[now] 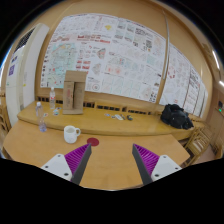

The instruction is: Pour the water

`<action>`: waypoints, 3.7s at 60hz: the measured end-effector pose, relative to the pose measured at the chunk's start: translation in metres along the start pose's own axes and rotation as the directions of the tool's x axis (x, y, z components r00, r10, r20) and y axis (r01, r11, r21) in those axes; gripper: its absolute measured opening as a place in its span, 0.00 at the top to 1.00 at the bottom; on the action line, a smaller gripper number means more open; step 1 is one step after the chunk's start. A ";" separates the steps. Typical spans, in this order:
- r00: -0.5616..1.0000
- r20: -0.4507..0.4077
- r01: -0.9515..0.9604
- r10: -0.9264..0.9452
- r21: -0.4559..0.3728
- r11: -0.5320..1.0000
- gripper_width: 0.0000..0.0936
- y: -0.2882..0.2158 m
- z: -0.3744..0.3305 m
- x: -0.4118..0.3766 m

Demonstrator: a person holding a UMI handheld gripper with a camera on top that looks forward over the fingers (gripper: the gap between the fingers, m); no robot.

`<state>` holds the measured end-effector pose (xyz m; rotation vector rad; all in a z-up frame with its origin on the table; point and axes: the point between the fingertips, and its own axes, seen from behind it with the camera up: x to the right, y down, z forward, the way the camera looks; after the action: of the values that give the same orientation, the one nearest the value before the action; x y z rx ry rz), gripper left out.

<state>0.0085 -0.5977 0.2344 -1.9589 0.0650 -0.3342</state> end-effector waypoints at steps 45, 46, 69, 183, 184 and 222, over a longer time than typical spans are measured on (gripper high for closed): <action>0.976 0.205 -0.043 0.070 -0.136 0.990 0.10 0.073 0.101 -0.382; 0.974 0.216 -0.044 0.071 -0.126 0.991 0.09 0.067 0.109 -0.394; 0.963 0.266 -0.072 0.050 0.076 0.994 0.13 -0.029 0.289 -0.550; -0.310 0.616 -0.845 0.724 -0.527 0.087 0.67 -0.221 0.213 -0.338; -0.245 0.646 -0.862 0.723 -0.486 0.142 0.67 -0.226 0.213 -0.334; 0.963 0.263 -0.103 0.057 0.163 0.981 0.67 -0.057 0.363 -0.143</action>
<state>-0.0395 -0.2218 0.1247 -1.8029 -0.0518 -0.0289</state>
